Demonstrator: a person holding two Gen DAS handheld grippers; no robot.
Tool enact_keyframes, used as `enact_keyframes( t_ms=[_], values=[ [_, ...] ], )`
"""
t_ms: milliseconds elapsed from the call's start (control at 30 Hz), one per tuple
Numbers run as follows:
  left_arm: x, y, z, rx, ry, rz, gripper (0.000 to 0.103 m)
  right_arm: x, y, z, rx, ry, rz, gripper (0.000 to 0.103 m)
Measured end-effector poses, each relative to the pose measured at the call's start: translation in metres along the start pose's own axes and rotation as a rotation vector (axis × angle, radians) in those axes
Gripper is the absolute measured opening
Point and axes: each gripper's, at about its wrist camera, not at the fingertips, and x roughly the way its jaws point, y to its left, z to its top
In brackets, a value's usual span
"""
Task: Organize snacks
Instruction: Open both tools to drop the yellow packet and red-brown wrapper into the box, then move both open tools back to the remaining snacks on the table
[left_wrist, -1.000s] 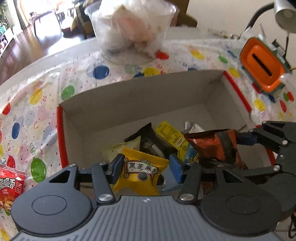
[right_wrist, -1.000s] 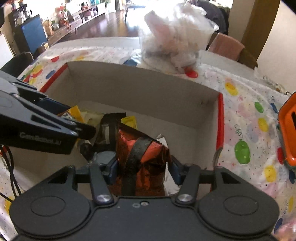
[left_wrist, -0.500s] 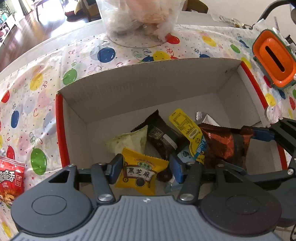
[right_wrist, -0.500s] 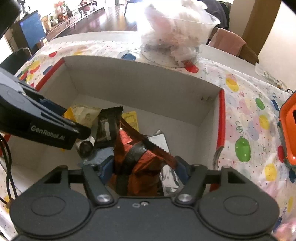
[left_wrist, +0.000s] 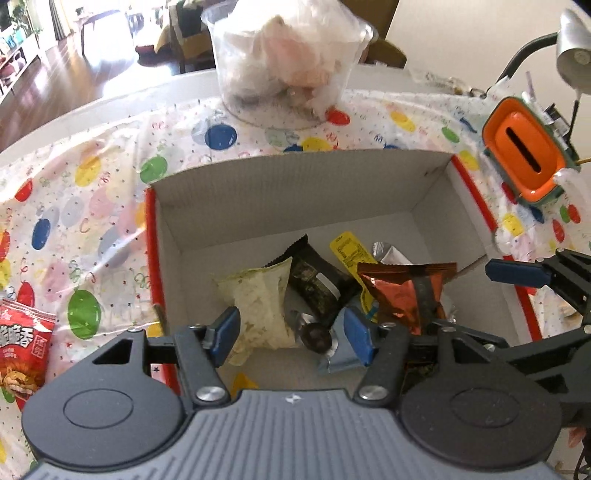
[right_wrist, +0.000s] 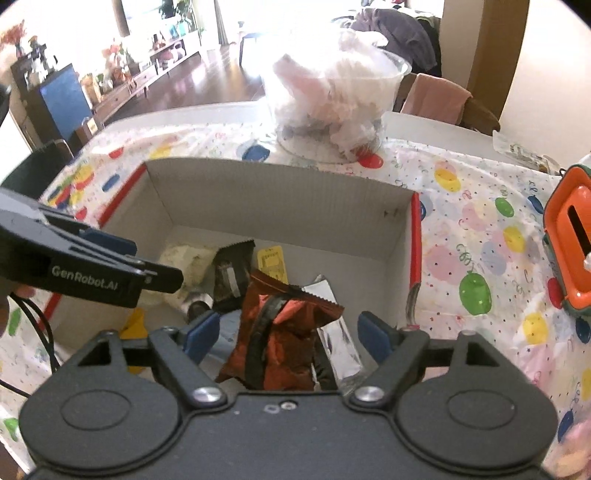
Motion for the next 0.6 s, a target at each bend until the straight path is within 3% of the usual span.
enact_keyframes(
  t_ms=[600],
  values=[
    [-0.089,0.009,-0.043,0.065,-0.248,0.002,0.069,-0.063,0.030,-0.009,0.051,-0.189,0.104,0.092]
  ],
)
